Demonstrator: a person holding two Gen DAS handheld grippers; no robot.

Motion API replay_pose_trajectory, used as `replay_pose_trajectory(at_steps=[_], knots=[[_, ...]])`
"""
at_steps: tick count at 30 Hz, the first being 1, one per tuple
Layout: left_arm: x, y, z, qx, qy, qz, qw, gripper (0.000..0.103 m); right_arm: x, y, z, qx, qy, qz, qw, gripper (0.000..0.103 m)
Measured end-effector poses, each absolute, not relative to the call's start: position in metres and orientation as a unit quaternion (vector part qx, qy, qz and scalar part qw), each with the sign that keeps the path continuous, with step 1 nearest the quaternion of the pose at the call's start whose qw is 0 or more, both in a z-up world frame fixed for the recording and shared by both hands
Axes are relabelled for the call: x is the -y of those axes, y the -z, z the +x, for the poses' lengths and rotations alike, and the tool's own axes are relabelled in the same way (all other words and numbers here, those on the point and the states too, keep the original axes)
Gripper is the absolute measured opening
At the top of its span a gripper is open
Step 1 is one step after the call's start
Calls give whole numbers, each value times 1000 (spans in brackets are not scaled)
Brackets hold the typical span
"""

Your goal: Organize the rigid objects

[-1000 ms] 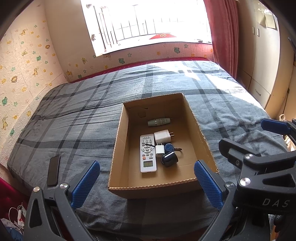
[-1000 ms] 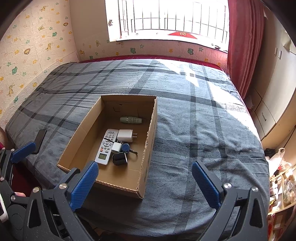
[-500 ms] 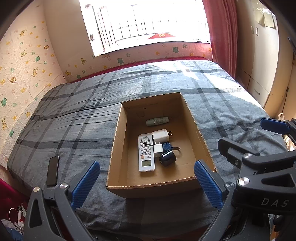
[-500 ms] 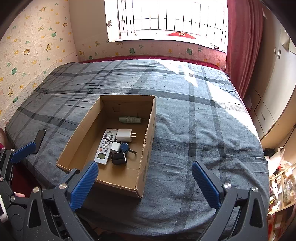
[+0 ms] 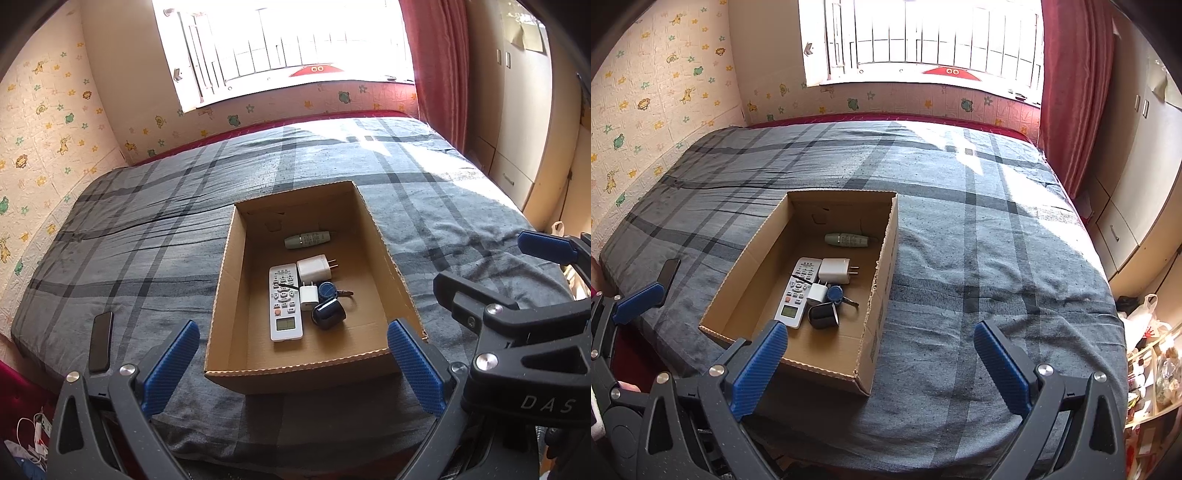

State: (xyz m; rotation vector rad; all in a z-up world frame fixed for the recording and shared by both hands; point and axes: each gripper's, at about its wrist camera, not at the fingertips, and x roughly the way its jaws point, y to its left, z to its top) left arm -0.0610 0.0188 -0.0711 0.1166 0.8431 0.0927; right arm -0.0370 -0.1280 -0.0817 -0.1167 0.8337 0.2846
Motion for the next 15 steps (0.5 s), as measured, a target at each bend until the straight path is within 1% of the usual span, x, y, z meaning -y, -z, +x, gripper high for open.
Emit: replay_pose_trajectory(at_steps=[15], knots=[[-12, 81, -51, -418, -37, 61, 906, 103, 133, 92, -29, -408, -131, -50, 902, 103]])
